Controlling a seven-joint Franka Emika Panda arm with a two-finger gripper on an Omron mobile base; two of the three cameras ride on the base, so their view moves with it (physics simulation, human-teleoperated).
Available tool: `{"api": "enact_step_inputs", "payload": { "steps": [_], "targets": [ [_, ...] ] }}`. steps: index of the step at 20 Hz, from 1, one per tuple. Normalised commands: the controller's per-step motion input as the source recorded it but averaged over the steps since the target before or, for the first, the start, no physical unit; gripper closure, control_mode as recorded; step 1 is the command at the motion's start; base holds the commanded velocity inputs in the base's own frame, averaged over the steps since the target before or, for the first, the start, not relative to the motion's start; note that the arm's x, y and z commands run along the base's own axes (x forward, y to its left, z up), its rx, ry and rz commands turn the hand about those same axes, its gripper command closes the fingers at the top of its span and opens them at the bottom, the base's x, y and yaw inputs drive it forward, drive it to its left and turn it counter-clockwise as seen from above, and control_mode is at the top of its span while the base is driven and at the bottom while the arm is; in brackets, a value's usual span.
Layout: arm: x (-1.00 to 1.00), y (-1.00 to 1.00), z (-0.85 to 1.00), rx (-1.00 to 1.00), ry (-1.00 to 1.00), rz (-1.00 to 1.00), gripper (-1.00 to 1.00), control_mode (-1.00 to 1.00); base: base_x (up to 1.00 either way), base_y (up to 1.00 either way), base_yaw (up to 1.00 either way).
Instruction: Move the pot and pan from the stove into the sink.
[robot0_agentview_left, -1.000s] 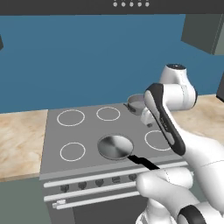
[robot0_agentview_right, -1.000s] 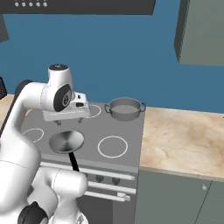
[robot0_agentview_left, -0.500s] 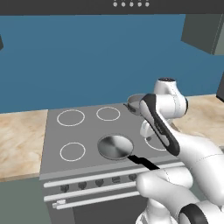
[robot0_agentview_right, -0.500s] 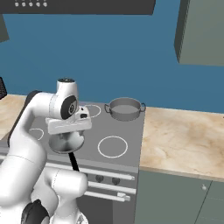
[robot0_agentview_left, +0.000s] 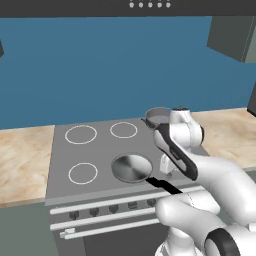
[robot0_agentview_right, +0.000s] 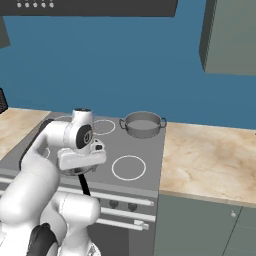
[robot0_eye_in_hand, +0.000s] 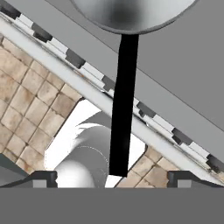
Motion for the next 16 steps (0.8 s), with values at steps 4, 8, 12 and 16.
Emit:
{"api": "enact_step_inputs", "payload": {
  "steps": [4,8,12,16],
  "targets": [
    [-0.03,0.02,-0.58,0.00,0.07,0.10,-1.00,-1.00,0.00,0.00,0.00],
    [-0.01,0.09,-0.46,0.03,0.00,0.07,-1.00,-1.00,0.00,0.00,0.00],
    [0.00,0.08,-0.33,0.11,-0.01,0.03,-1.00,-1.00,0.00,0.00,0.00],
    [0.00,0.05,-0.19,0.06,0.00,0.02,-1.00,-1.00,0.00,0.00,0.00]
  ]
}}
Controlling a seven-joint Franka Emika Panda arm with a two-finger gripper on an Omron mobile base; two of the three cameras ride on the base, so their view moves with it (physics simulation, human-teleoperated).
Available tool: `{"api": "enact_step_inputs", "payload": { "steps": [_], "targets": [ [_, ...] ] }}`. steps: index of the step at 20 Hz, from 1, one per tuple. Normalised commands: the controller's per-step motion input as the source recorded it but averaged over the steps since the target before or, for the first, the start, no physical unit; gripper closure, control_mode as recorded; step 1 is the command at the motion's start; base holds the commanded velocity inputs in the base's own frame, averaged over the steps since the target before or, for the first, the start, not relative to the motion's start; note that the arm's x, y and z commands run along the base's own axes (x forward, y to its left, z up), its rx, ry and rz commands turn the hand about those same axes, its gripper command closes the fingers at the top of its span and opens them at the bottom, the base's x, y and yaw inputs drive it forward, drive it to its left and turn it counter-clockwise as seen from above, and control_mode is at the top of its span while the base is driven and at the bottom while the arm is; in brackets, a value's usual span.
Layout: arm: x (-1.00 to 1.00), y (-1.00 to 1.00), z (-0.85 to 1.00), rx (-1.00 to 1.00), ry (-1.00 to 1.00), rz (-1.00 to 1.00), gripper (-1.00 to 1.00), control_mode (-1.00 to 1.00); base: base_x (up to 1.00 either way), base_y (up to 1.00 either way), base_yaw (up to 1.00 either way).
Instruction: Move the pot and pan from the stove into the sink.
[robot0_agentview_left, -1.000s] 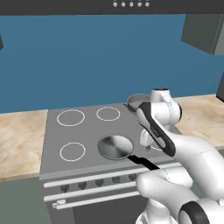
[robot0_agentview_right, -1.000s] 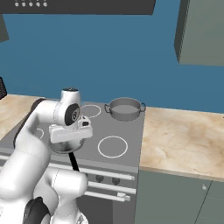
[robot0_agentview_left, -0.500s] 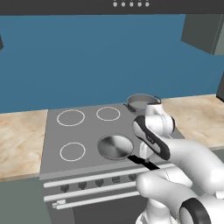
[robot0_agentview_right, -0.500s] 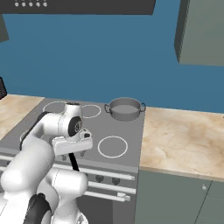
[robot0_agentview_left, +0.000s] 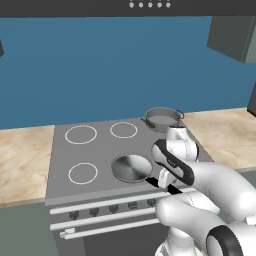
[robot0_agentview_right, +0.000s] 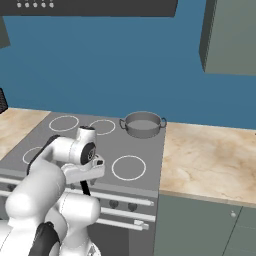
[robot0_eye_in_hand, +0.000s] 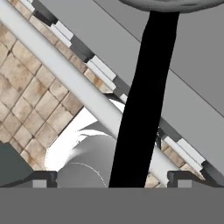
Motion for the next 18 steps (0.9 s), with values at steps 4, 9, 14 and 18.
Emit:
{"api": "enact_step_inputs", "payload": {
  "steps": [4,9,14,18],
  "targets": [
    [0.01,0.00,0.00,0.00,0.00,0.00,-1.00,-1.00,0.00,0.00,0.00],
    [0.18,0.00,-0.10,0.00,0.00,0.00,-1.00,-1.00,0.00,0.00,0.00],
    [0.11,0.00,-0.24,0.02,0.00,0.00,-1.00,-1.00,0.00,0.00,0.00],
    [0.06,0.00,-0.28,0.01,0.00,0.00,-1.00,-1.00,0.00,0.00,0.00]
  ]
}}
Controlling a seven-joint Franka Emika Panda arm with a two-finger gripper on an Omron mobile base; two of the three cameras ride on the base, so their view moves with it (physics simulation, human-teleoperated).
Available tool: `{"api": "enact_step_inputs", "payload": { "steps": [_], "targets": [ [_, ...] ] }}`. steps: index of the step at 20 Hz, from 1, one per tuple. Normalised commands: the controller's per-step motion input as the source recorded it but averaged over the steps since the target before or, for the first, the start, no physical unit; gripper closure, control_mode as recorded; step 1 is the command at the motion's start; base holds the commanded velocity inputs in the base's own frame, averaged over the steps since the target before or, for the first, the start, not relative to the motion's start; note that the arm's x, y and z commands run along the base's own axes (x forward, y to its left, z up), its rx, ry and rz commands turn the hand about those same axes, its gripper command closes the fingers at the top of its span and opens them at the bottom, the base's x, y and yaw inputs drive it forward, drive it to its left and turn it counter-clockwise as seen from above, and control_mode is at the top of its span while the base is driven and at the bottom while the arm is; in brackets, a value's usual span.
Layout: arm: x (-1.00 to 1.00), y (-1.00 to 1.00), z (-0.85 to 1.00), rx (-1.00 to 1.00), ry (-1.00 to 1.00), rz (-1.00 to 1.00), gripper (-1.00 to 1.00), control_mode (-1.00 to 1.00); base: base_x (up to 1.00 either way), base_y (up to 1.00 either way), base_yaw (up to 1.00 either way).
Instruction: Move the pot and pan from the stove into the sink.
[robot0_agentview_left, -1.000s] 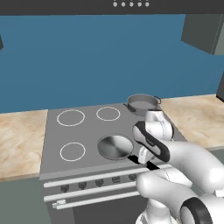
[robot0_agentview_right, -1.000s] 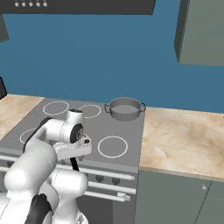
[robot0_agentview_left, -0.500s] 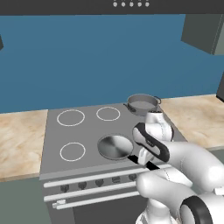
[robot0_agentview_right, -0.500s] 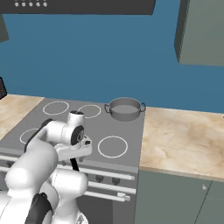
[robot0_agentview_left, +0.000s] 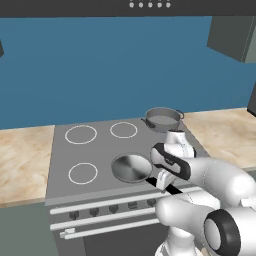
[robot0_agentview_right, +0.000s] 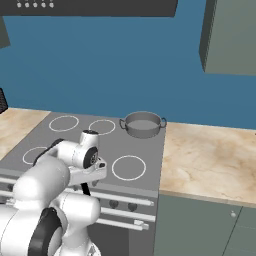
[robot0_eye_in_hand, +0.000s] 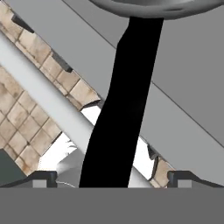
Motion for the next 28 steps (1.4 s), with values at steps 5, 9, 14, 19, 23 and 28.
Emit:
{"api": "enact_step_inputs", "payload": {
  "steps": [5,9,14,19,23,28],
  "targets": [
    [0.01,0.00,-0.22,0.00,0.00,0.00,1.00,-1.00,0.00,0.00,0.00],
    [0.00,0.00,-0.03,0.00,0.00,0.00,1.00,-1.00,0.00,0.00,0.00],
    [0.00,0.01,0.09,0.00,0.00,-0.02,1.00,-1.00,0.00,0.00,0.00],
    [0.00,0.00,0.60,0.03,0.00,-0.10,1.00,-1.00,0.00,0.00,0.00],
    [-0.01,-0.01,0.75,0.04,0.00,-0.10,1.00,-1.00,0.00,0.00,0.00],
    [-0.21,-0.12,0.83,0.06,0.00,-0.10,1.00,-1.00,0.00,0.00,0.00]
  ]
}}
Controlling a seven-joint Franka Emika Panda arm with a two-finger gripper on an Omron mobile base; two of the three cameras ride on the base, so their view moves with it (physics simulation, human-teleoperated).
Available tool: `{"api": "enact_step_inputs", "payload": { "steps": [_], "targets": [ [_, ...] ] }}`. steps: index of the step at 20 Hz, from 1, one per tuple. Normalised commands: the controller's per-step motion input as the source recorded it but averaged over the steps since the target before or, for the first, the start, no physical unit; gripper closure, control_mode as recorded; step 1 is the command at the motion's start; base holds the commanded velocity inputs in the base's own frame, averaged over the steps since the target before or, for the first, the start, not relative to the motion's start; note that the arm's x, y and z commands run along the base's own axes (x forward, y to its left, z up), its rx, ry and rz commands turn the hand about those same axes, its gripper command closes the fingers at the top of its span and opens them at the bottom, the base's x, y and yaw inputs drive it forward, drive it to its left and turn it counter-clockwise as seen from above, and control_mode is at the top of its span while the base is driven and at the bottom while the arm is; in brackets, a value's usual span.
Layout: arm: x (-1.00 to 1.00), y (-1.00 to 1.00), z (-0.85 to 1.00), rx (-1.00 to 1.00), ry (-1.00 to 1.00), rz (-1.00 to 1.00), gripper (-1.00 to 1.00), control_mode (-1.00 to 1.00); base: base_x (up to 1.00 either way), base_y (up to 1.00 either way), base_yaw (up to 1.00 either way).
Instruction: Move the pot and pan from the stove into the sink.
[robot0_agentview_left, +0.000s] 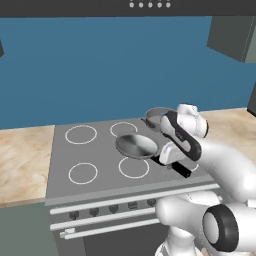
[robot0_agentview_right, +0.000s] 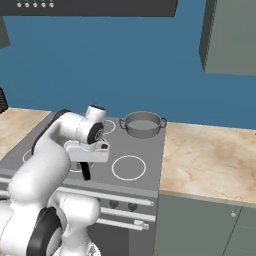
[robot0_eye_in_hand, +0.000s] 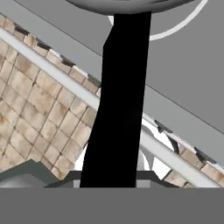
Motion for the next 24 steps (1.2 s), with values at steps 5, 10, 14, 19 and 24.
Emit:
{"api": "enact_step_inputs", "payload": {
  "steps": [5,10,14,19,24],
  "targets": [
    [-0.59,-0.21,0.83,0.06,-0.01,-0.06,1.00,-1.00,0.00,0.00,0.00],
    [-0.88,-0.13,0.81,0.04,-0.10,-0.01,1.00,-1.00,0.00,0.00,0.00],
    [-0.96,0.00,0.78,0.00,-0.16,0.03,1.00,-1.00,0.00,0.00,0.00],
    [-0.90,0.00,0.64,0.00,-0.16,0.06,1.00,-1.00,0.00,0.00,0.00],
    [-0.23,0.00,0.06,0.00,-0.06,0.01,1.00,-1.00,0.00,0.00,0.00]
  ]
}}
